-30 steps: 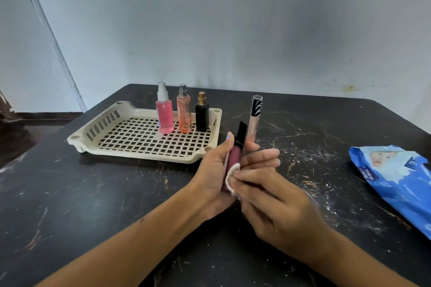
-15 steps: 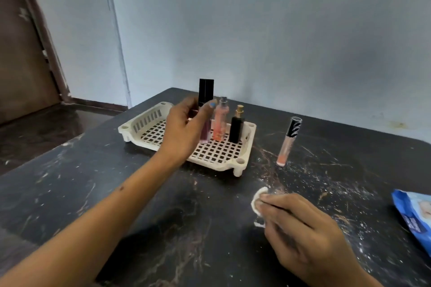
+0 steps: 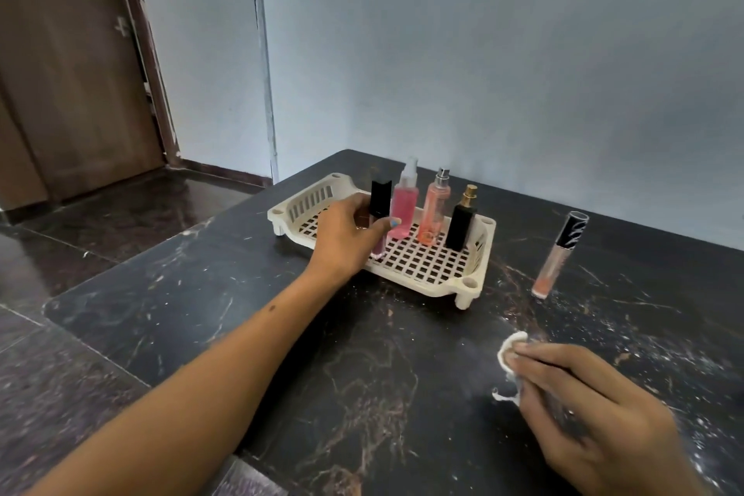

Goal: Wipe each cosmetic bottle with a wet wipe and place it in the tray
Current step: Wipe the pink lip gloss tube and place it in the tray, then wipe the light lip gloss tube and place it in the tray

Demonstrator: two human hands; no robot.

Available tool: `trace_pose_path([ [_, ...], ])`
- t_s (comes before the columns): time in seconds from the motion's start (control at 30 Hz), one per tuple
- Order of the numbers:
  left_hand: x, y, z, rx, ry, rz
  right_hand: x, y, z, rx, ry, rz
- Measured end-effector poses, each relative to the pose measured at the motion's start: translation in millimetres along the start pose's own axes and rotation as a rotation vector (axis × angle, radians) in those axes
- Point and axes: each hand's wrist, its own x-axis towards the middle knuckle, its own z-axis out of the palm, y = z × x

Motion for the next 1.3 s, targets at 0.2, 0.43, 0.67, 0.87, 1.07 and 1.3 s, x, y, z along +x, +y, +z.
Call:
trace_pose_path([
  [0.2, -0.4, -2.7, 2.5, 0.086, -0.009, 0.009, -1.6, 1.8, 1.2, 0.01, -0.01, 0.027],
  [0.43, -4.8, 7.2, 0.7, 0.125, 0.001, -0.009, -3.0, 3.4, 3.4, 0.037, 0.014, 0.047],
  [0.67, -33.0, 58.4, 21.3, 0.091, 0.185, 0.5, 0.6, 7.4, -3.3, 0.111, 0.07, 0.191],
  [0.87, -56.3, 91.1, 96.8, -0.075, -0.268, 0.306, 4.3, 16.5, -17.0, 0.191, 0.241, 0.514],
  [1.07, -39.6, 88.6, 149.4, -0.01, -0.334, 0.073, 6.3, 28.5, -22.9, 0.288, 0.363, 0.865],
  [1.3, -49.6, 85.0, 134.5, -0.153, -0.381, 0.119, 6.2, 26.5, -24.8, 0.303, 0.35, 0.858],
])
